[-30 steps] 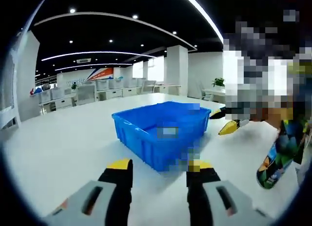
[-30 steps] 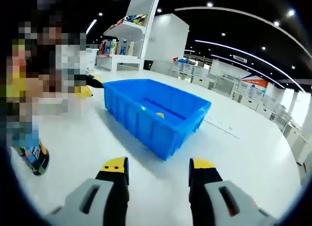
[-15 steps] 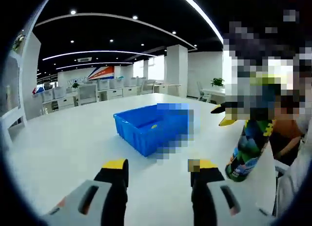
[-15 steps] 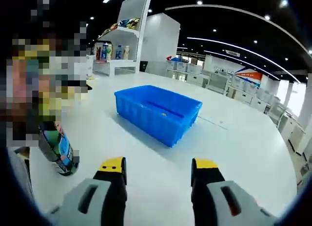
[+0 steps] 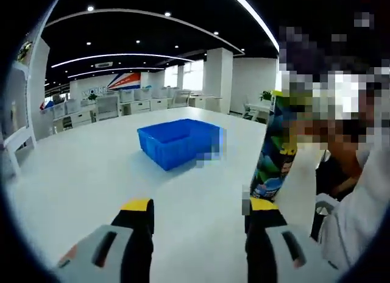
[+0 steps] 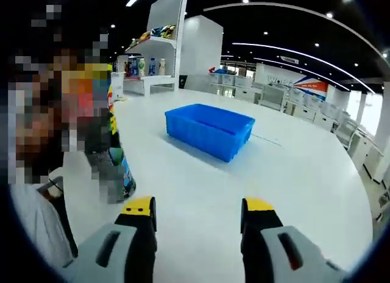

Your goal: Open the lid of the chip container on the table, take out the chips, place them into the box in front of the container, and close the lid

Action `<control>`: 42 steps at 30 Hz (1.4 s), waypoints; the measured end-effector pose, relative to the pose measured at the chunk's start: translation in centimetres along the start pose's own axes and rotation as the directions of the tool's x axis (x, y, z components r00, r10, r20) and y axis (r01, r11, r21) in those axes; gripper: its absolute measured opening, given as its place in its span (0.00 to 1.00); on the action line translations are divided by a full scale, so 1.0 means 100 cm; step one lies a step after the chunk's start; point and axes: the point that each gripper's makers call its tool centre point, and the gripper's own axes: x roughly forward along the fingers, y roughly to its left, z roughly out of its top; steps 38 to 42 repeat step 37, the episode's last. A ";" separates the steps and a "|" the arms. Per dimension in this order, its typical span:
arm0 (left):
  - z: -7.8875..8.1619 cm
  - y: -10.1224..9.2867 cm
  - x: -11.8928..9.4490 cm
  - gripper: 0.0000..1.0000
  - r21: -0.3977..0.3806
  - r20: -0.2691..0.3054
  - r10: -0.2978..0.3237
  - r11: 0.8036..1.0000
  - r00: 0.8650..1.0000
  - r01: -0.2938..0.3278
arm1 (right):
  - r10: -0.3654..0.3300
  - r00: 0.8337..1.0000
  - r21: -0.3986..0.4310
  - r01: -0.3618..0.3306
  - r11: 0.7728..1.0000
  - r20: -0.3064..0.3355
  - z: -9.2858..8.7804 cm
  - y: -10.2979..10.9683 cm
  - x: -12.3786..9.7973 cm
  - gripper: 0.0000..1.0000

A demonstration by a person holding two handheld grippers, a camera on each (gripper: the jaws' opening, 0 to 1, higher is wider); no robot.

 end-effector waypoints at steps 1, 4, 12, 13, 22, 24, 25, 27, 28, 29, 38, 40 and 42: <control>-0.002 0.000 -0.001 0.62 0.003 -0.005 0.007 1.000 1.000 -0.007 | 0.000 1.000 0.004 0.000 1.000 -0.003 -0.002 0.001 -0.003 0.55; -0.007 -0.004 -0.008 0.63 0.040 -0.033 0.024 0.999 0.999 -0.022 | -0.027 1.000 0.038 0.027 0.999 -0.007 -0.011 -0.003 -0.012 0.55; -0.018 -0.024 -0.025 0.69 0.062 -0.097 0.018 0.998 0.995 -0.012 | -0.026 0.997 0.087 0.020 0.996 0.069 -0.005 0.001 -0.040 0.56; -0.018 -0.025 -0.027 0.69 0.064 -0.099 0.021 0.998 0.995 -0.015 | -0.032 0.997 0.087 0.025 0.996 0.072 -0.006 0.002 -0.043 0.56; -0.023 -0.026 -0.035 0.73 0.038 -0.094 0.025 0.999 0.995 -0.022 | -0.025 0.999 0.065 0.022 0.998 0.034 -0.018 0.017 -0.053 0.59; -0.025 -0.026 -0.036 0.73 0.047 -0.101 0.028 0.999 0.994 -0.024 | -0.021 0.999 0.065 0.018 0.998 0.032 -0.019 0.018 -0.053 0.59; -0.026 -0.027 -0.035 0.73 0.047 -0.102 0.026 0.999 0.994 -0.021 | -0.015 0.999 0.063 0.014 0.998 0.028 -0.020 0.019 -0.052 0.59; -0.026 -0.028 -0.034 0.73 0.047 -0.097 0.015 0.999 0.995 -0.011 | -0.006 1.000 0.057 0.005 0.998 0.018 -0.023 0.021 -0.050 0.59; -0.026 -0.027 -0.034 0.74 0.043 -0.093 0.015 0.999 0.996 -0.011 | -0.002 1.000 0.057 0.001 0.998 0.015 -0.024 0.022 -0.049 0.59; -0.028 -0.026 -0.033 0.74 0.038 -0.095 0.015 0.999 0.995 -0.012 | 0.001 1.000 0.060 -0.002 0.998 0.016 -0.024 0.023 -0.049 0.59; -0.039 -0.026 -0.029 0.74 0.027 -0.120 0.010 1.000 0.993 -0.007 | 0.032 0.999 0.048 -0.033 0.998 0.026 -0.025 0.029 -0.045 0.62; -0.039 -0.026 -0.029 0.74 0.027 -0.120 0.010 1.000 0.993 -0.007 | 0.032 0.999 0.048 -0.033 0.998 0.026 -0.025 0.029 -0.045 0.62; -0.039 -0.026 -0.029 0.74 0.027 -0.120 0.010 1.000 0.993 -0.007 | 0.032 0.999 0.048 -0.033 0.998 0.026 -0.025 0.029 -0.045 0.62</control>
